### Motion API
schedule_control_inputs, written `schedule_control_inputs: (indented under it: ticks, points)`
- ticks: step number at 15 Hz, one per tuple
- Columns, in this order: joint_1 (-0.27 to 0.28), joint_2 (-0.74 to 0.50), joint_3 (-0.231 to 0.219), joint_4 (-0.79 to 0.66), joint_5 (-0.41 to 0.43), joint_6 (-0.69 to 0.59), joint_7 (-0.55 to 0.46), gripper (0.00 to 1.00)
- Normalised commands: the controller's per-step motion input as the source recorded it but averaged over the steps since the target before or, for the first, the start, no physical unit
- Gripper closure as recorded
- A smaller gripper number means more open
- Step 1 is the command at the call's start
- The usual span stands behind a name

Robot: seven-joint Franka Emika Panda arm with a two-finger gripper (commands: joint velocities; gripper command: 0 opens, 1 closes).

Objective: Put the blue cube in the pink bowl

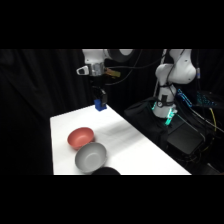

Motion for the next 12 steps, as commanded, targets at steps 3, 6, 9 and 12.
schedule_control_inputs:
  ticks: [3, 6, 9, 12]
  points:
    - [-0.065, 0.36, 0.029, 0.59, 0.152, -0.24, -0.19, 0.8]
    - [-0.087, 0.37, 0.044, 0.59, 0.165, -0.24, -0.19, 0.8]
    - [-0.109, 0.36, 0.068, 0.52, 0.196, -0.16, -0.22, 0.8]
    - [-0.121, 0.36, 0.092, 0.45, 0.203, -0.06, -0.21, 0.8]
